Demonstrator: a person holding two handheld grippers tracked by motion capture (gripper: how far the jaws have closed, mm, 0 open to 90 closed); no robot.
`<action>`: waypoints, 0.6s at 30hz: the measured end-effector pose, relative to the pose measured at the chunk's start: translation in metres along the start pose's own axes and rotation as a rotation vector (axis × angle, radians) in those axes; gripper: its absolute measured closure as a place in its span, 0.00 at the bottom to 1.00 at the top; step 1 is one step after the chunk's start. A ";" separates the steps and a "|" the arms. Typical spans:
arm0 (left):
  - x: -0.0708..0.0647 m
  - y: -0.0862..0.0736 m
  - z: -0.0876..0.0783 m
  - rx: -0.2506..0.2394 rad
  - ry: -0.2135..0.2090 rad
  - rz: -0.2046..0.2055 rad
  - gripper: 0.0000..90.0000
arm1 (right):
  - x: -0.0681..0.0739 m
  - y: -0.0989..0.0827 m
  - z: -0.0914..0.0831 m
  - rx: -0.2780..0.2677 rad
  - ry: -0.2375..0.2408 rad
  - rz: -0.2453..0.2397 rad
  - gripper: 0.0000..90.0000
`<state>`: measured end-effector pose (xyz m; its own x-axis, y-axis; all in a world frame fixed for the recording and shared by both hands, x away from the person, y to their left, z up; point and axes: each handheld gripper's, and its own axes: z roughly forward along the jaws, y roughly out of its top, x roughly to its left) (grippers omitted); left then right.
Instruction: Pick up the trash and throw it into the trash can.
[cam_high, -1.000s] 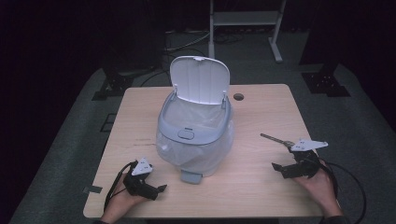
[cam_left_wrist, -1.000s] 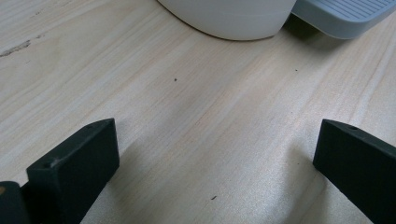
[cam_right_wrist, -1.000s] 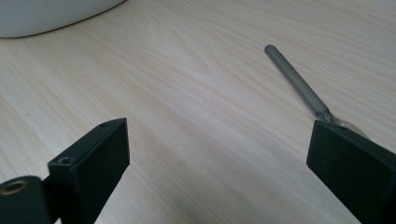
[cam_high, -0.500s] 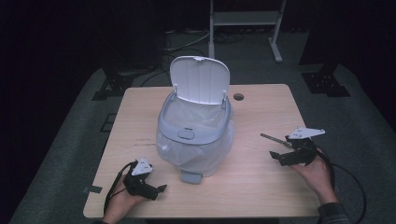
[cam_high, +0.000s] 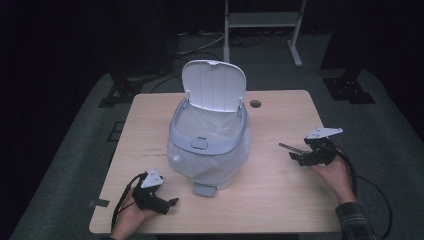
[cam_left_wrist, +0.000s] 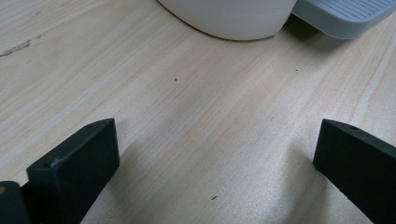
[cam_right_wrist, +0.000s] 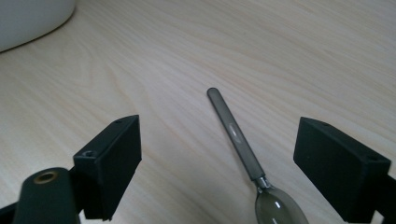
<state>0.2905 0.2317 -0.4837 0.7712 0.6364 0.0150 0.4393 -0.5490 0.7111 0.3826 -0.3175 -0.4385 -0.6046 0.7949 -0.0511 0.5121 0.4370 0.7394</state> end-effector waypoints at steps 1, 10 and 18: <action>0.000 0.000 0.000 0.000 0.000 0.000 0.00 | -0.002 0.000 0.001 0.001 0.003 0.003 0.18; 0.000 0.000 0.000 0.000 0.000 0.000 0.00 | -0.015 -0.006 0.015 0.021 0.012 0.012 0.33; 0.000 0.000 0.000 0.000 0.000 0.000 0.00 | -0.017 -0.011 0.024 0.049 0.011 0.016 0.42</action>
<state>0.2905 0.2317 -0.4837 0.7714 0.6362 0.0152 0.4390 -0.5492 0.7111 0.4021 -0.3260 -0.4615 -0.6026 0.7974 -0.0316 0.5510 0.4444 0.7064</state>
